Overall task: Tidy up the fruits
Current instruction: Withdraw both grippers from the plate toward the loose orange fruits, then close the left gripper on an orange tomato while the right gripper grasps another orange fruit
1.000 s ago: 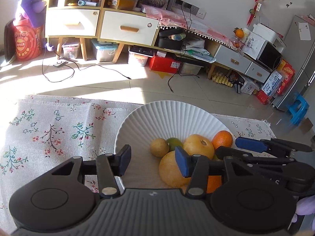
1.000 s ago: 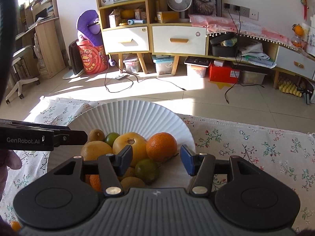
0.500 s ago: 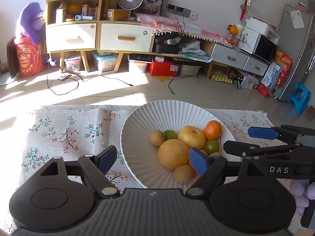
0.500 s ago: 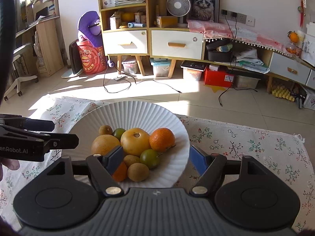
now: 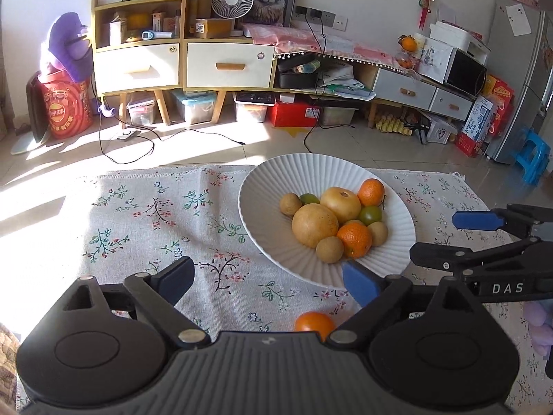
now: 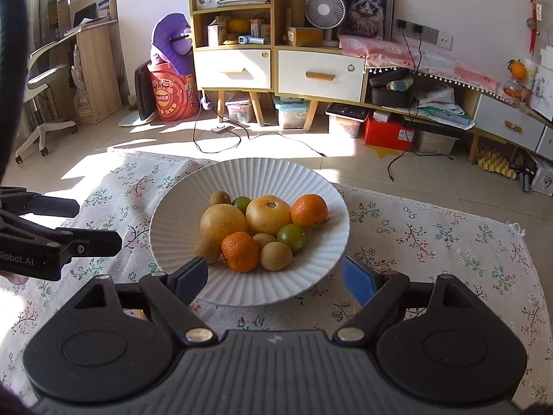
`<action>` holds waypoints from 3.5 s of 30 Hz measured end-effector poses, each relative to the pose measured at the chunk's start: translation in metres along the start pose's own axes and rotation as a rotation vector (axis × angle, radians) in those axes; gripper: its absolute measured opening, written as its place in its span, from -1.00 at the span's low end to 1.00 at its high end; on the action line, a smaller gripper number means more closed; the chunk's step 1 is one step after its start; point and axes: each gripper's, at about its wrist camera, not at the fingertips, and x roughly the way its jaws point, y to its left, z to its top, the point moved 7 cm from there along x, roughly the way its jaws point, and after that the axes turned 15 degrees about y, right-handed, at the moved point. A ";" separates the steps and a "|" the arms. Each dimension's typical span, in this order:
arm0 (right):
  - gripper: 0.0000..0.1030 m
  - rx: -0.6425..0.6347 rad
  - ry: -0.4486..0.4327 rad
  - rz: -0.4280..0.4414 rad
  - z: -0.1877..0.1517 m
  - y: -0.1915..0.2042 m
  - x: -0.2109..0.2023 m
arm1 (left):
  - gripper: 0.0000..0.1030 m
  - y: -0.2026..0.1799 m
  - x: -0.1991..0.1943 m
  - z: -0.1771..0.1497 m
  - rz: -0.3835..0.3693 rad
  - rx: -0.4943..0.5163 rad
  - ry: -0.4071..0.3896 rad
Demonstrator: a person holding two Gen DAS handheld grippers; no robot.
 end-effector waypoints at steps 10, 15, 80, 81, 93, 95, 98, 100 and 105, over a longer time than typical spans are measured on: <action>0.68 -0.017 0.008 0.023 -0.019 0.016 -0.014 | 0.78 0.001 -0.016 -0.033 0.008 0.016 0.029; 0.73 -0.032 0.005 0.035 -0.025 0.024 -0.020 | 0.82 0.001 -0.024 -0.046 0.016 0.034 0.030; 0.95 -0.265 0.035 0.079 -0.094 0.065 0.003 | -0.60 -0.013 0.016 -0.105 -0.036 0.163 0.080; 0.94 -0.270 0.036 0.081 -0.094 0.067 0.004 | -0.60 -0.012 0.015 -0.105 -0.032 0.156 0.079; 0.50 -0.323 0.044 0.095 -0.093 0.085 0.010 | -0.61 -0.004 0.007 -0.099 -0.016 0.118 0.079; 0.35 -0.331 0.046 0.099 -0.092 0.088 0.011 | -0.61 -0.003 0.007 -0.099 -0.016 0.118 0.080; 0.16 -0.343 0.047 0.102 -0.092 0.094 0.011 | -0.61 -0.003 0.006 -0.100 -0.015 0.117 0.083; 0.05 -0.350 0.048 0.105 -0.092 0.096 0.010 | -0.61 -0.002 0.005 -0.100 -0.014 0.114 0.084; -0.23 -0.360 0.044 0.104 -0.091 0.097 0.009 | -0.61 -0.001 0.005 -0.100 -0.013 0.111 0.087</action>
